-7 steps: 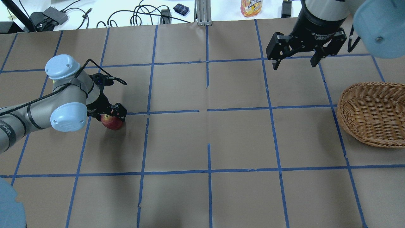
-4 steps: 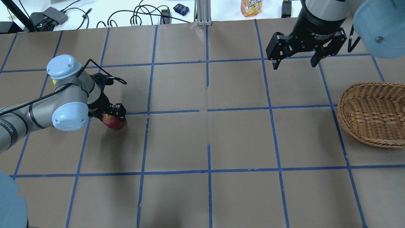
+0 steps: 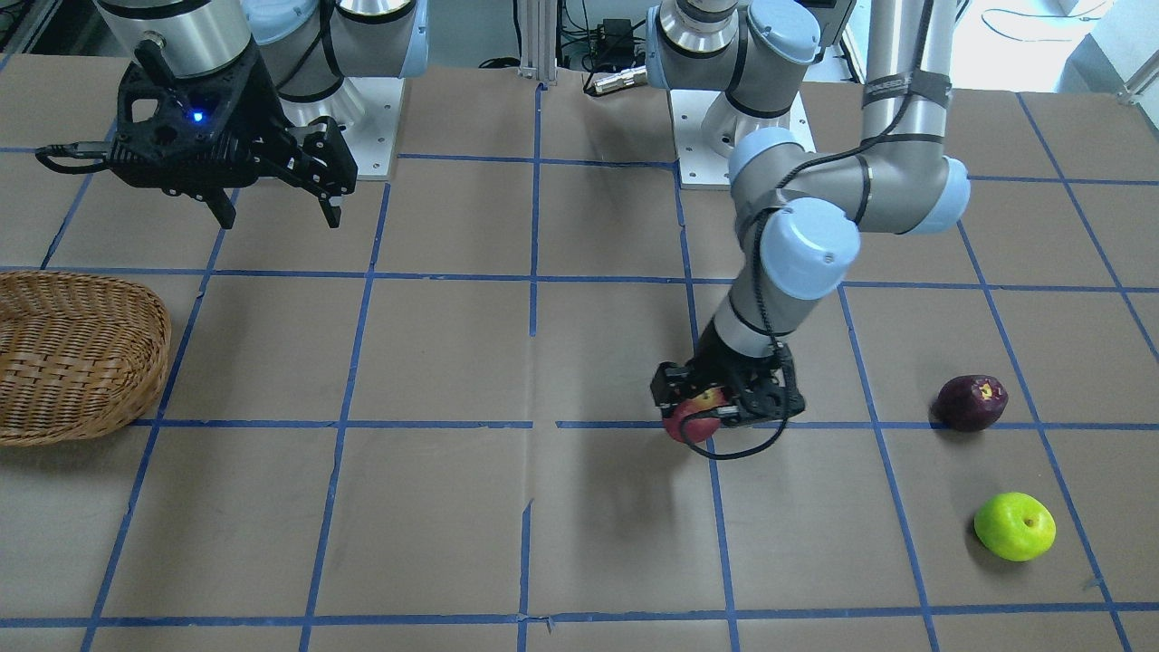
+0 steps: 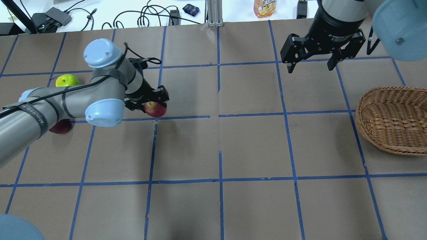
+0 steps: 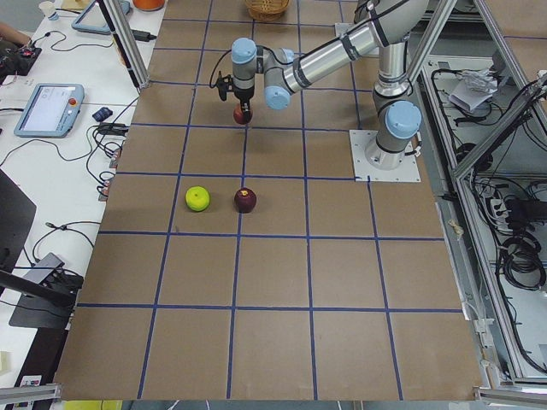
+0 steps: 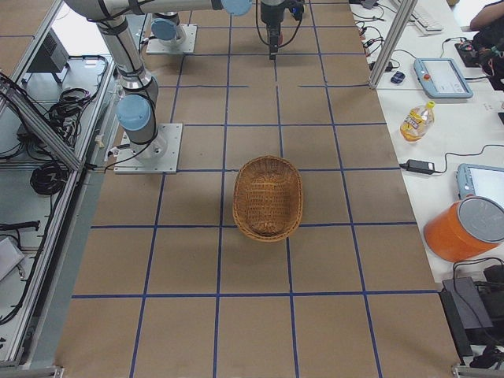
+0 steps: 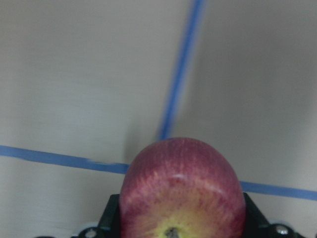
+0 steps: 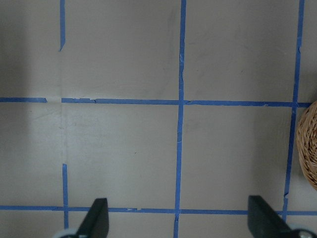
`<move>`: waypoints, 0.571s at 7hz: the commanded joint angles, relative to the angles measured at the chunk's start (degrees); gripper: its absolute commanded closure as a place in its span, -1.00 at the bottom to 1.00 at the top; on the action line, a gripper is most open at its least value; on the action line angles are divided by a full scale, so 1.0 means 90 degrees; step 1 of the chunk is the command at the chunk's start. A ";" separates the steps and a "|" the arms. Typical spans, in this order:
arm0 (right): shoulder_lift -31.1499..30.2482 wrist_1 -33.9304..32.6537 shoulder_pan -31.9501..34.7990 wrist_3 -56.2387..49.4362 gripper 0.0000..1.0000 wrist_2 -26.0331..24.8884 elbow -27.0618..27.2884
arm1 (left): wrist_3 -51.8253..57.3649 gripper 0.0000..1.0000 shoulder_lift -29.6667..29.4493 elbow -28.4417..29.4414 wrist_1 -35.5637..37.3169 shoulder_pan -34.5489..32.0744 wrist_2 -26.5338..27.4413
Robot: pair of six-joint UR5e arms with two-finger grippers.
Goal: Put all apples into basket
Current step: 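Carry the red apple to the table center and release it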
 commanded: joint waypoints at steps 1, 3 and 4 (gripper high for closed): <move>0.0000 0.0002 0.0000 -0.0002 -1.00 0.0000 0.0002 | -0.1442 0.91 -0.0570 0.0708 0.0338 -0.1330 -0.0085; 0.0000 0.0002 0.0000 0.0007 -1.00 0.0000 0.0002 | -0.1524 0.90 -0.1137 0.0915 0.0778 -0.1637 0.0041; 0.0000 0.0002 0.0000 0.0007 -1.00 0.0000 0.0002 | -0.1486 0.79 -0.1362 0.0915 0.1070 -0.1763 0.0196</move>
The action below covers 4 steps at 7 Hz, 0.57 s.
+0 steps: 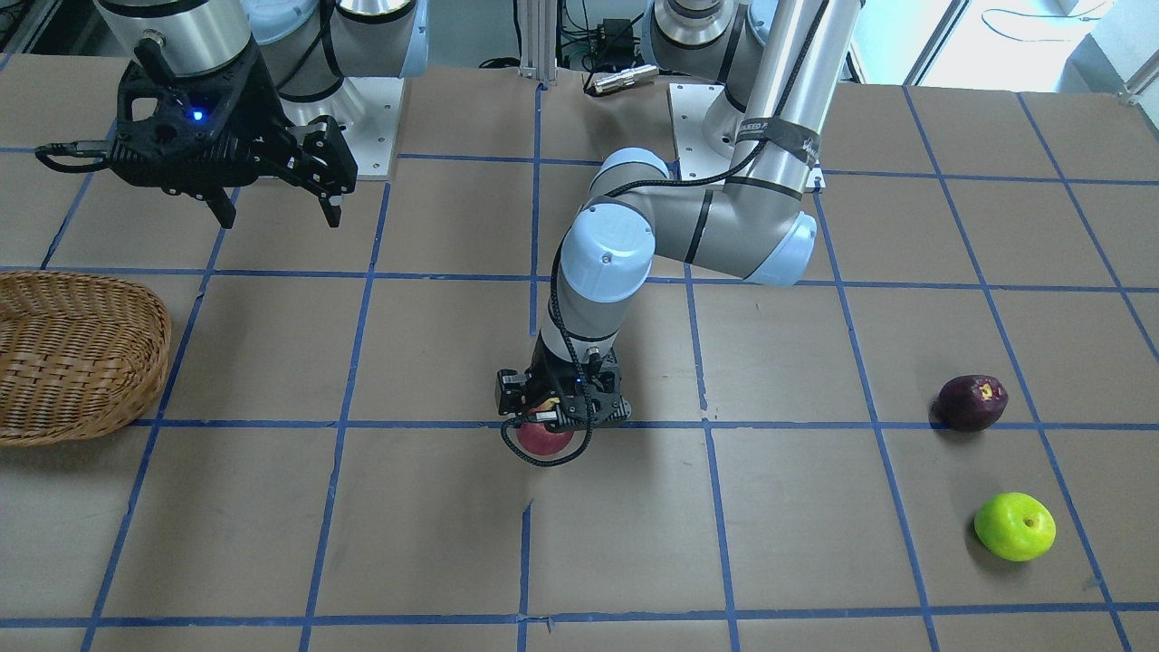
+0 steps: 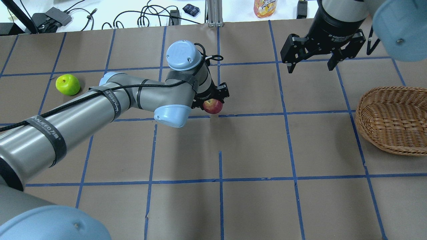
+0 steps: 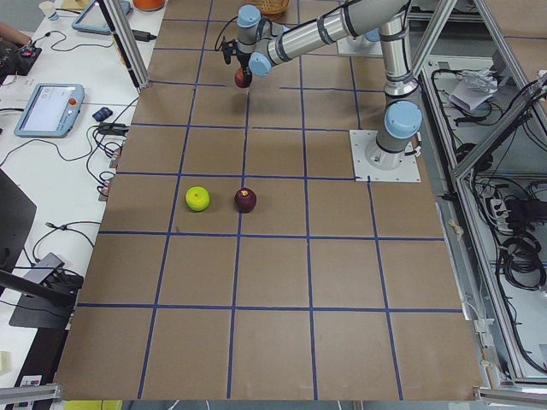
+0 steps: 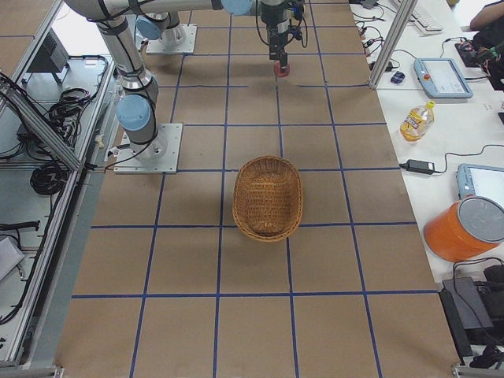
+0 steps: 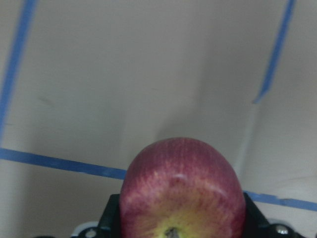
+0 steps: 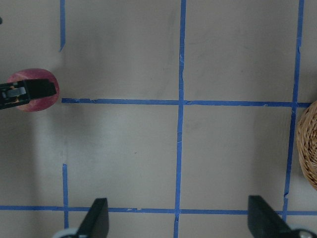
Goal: Put all apples into basket
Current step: 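Carry the red apple to the table center and release it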
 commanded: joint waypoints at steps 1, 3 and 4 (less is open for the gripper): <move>0.0000 0.0000 0.0000 -0.0009 -1.00 0.0000 0.0000 | 0.0031 -0.72 -0.0399 0.0050 0.0493 -0.0178 0.0399; 0.0000 -0.0009 0.0000 0.0001 -1.00 0.0000 0.0000 | 0.0574 -1.00 -0.0108 0.0070 0.0408 -0.0052 0.0529; 0.0009 -0.0029 0.0000 0.0001 -1.00 0.0010 0.0000 | 0.1003 -1.00 0.0203 0.0070 0.0185 0.0384 0.0500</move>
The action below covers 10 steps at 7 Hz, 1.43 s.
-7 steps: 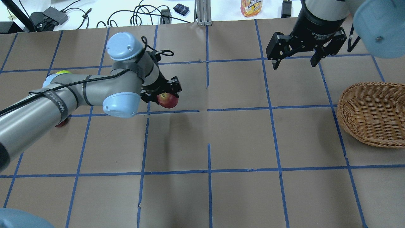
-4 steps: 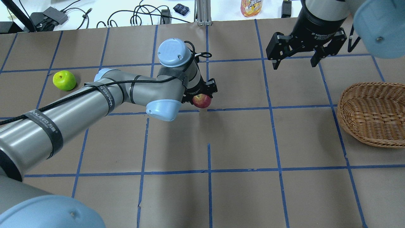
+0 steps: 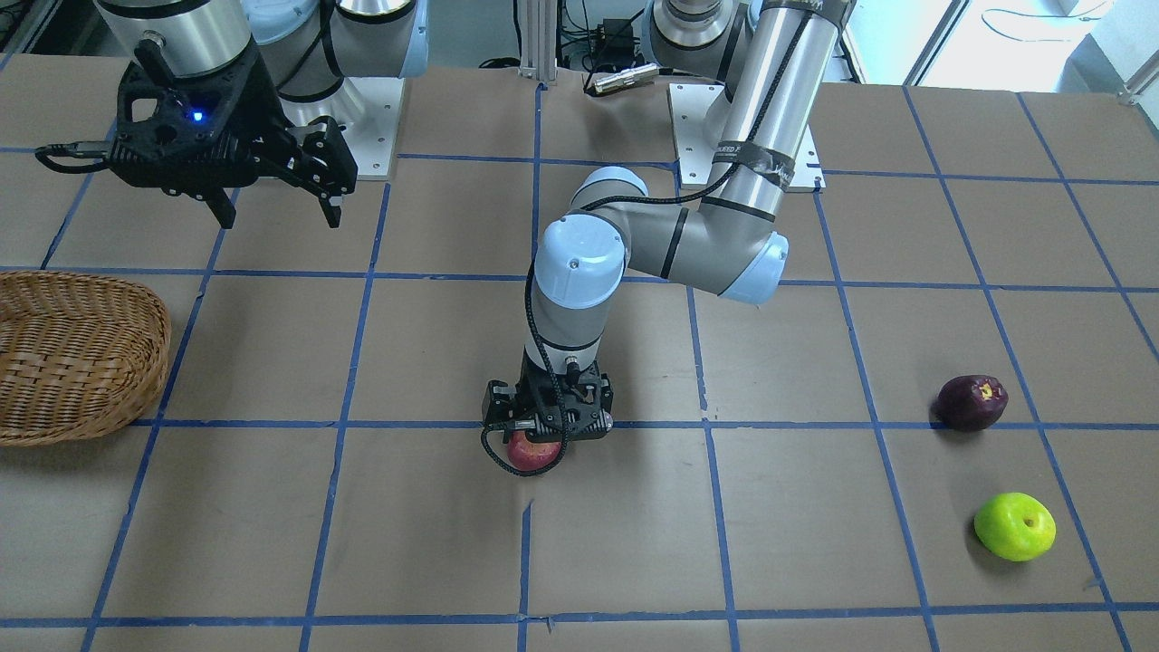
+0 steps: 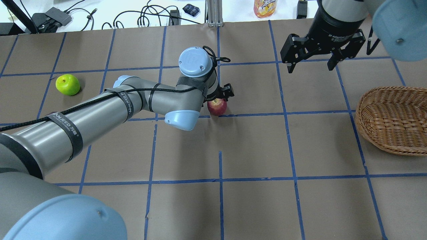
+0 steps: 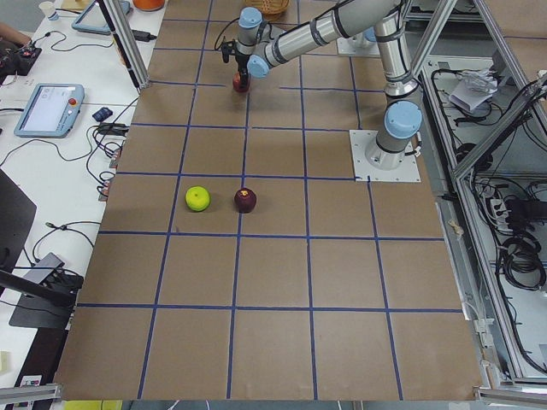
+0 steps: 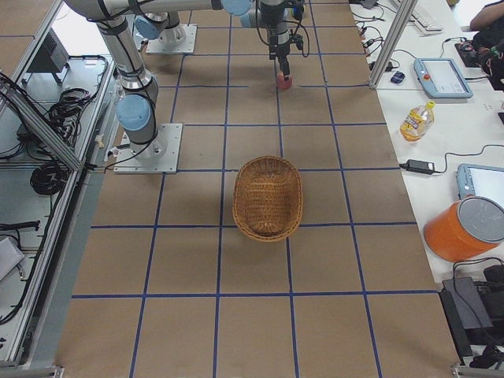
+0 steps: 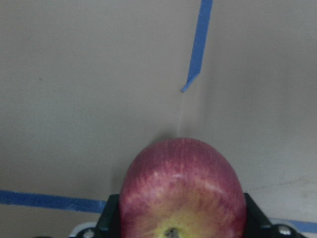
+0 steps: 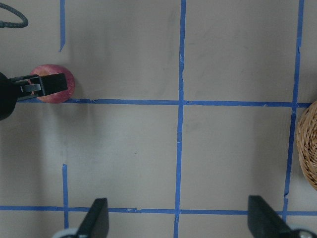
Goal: Put all apples into basket
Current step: 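Move the left gripper to the purple apple while the right reaches the red apple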
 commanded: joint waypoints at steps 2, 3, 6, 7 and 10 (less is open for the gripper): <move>0.0434 -0.0649 0.0116 0.0436 -1.00 0.0249 -0.0077 | 0.2112 -1.00 0.1215 -0.0023 -0.1725 0.1784 0.0060; 0.0960 -0.1117 0.0320 0.0982 -1.00 0.0561 -0.0175 | 0.3039 -1.00 0.1510 -0.0120 -0.2236 0.2574 0.0148; 0.2776 -0.2991 0.1394 0.2029 -1.00 0.0476 -0.0225 | 0.5883 -1.00 0.1611 -0.0431 -0.2671 0.5086 0.0266; 0.3216 -0.3267 0.1716 0.2554 -0.97 0.0466 -0.0215 | 0.6373 -1.00 0.1446 -0.0356 -0.2564 0.5450 0.0266; 0.3776 -0.3707 0.2147 0.2715 -0.97 0.0466 -0.0186 | 0.7324 -1.00 0.1104 -0.0463 -0.2036 0.5960 0.0529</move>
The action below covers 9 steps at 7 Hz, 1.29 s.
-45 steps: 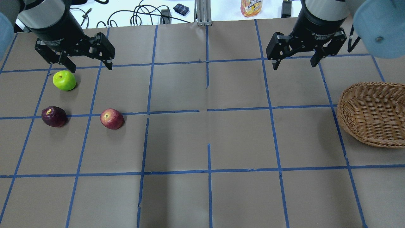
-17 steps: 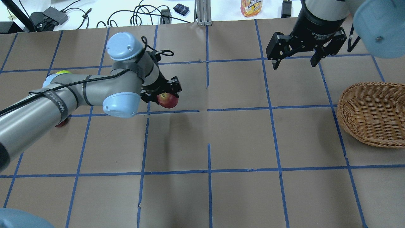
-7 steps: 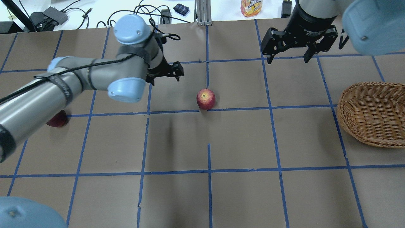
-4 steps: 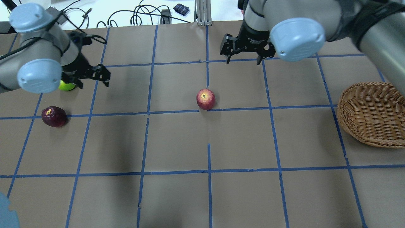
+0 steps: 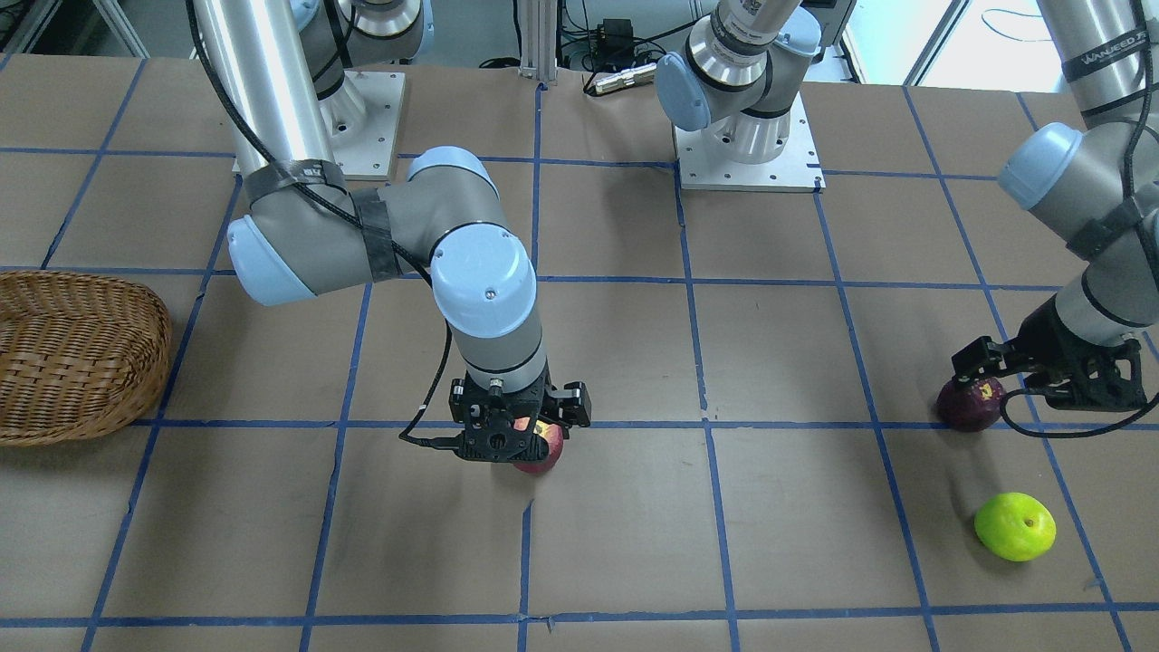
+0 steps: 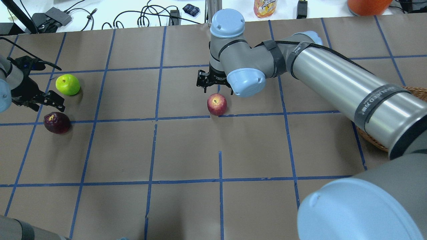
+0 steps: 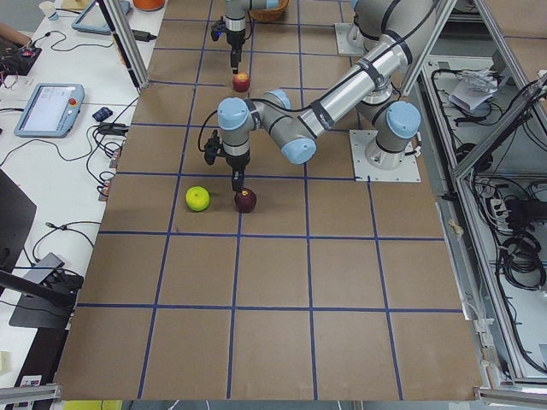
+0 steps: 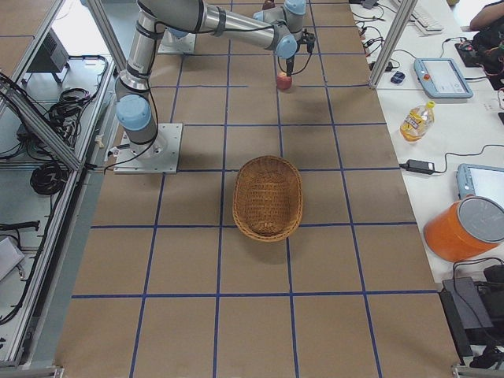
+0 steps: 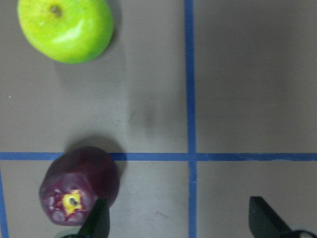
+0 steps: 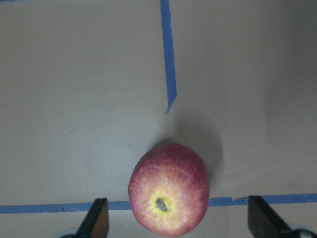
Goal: Put all apples into basket
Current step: 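Grasp the red apple with the right gripper while the left grasps the purple apple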
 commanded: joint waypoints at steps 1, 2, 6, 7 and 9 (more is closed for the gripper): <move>0.0373 -0.0331 0.0222 0.0026 -0.97 -0.0276 0.0013 | 0.0400 -1.00 -0.0292 0.0002 0.0124 0.0255 0.0041; 0.0481 -0.0333 0.0222 0.0006 -0.97 -0.0443 0.0013 | 0.0352 -1.00 -0.0448 0.0041 0.0221 0.0275 0.0031; 0.0599 -0.0333 0.0232 -0.0014 -0.79 -0.0454 0.0023 | 0.0293 -1.00 -0.0752 0.0052 0.0231 0.0285 -0.0272; 0.0589 -0.0333 0.0232 -0.0062 -0.62 -0.0454 0.0004 | 0.0293 -1.00 -0.0781 -0.0007 0.0231 0.0285 -0.0263; 0.0551 -0.0313 0.0232 -0.0063 -0.03 -0.0474 -0.0055 | 0.0264 -1.00 -0.0879 0.0003 0.0231 0.0285 -0.0272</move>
